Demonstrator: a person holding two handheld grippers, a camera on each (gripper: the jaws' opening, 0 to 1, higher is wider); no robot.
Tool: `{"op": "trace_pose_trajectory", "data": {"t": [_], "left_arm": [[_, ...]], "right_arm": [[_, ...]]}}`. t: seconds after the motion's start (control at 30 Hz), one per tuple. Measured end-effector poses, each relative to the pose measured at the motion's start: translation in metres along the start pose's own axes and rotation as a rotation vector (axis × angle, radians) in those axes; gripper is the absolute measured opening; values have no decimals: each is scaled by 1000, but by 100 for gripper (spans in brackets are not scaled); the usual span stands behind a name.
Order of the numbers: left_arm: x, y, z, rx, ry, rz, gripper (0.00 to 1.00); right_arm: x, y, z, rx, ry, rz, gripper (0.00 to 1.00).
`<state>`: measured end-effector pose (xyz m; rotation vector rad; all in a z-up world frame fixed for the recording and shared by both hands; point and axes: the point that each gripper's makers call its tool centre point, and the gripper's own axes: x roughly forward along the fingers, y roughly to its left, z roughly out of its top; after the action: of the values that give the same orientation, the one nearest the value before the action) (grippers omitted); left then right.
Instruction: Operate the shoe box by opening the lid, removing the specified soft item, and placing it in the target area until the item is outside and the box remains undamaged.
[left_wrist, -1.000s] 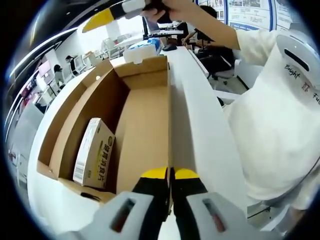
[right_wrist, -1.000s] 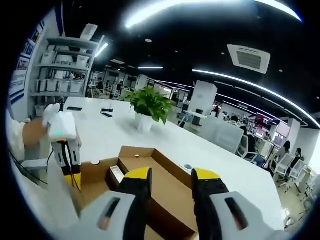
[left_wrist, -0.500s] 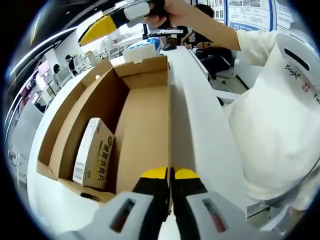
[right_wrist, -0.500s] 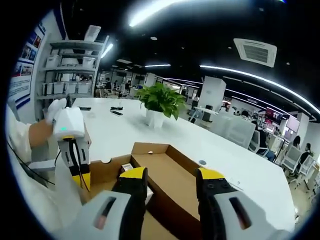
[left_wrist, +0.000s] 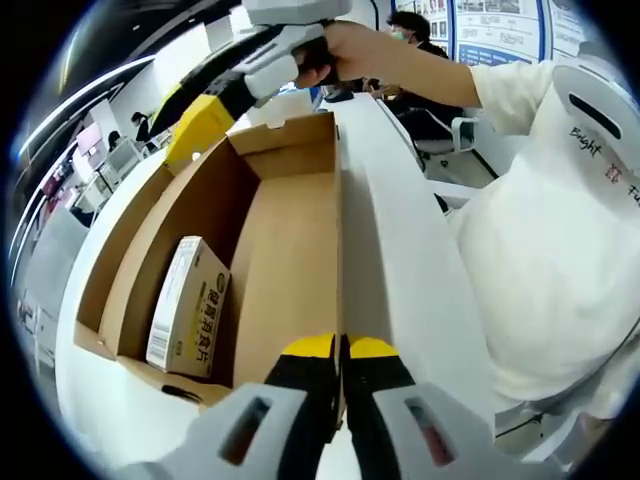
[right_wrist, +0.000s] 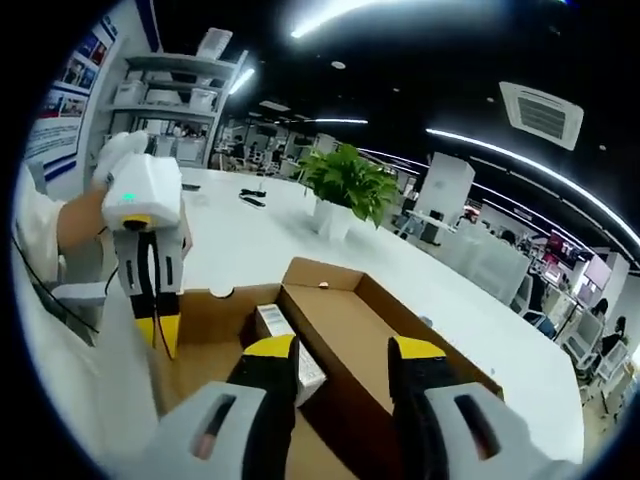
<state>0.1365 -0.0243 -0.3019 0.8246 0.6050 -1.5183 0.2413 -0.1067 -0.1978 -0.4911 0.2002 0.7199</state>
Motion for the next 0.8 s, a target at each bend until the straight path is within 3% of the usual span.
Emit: {"op": "trace_pose_trajectory", "data": {"t": [0.2, 0.3, 0.5, 0.8], "left_arm": [[0, -1, 0, -1, 2, -1, 1], [0, -1, 0, 0, 1, 0, 1], [0, -1, 0, 2, -2, 1, 1], [1, -1, 0, 3, -3, 2, 1]], "right_arm": [[5, 23, -5, -17, 27, 76, 36], [11, 30, -20, 2, 85, 89, 36], [17, 36, -29, -22, 85, 99, 34], [18, 33, -26, -25, 49, 101, 27]]}}
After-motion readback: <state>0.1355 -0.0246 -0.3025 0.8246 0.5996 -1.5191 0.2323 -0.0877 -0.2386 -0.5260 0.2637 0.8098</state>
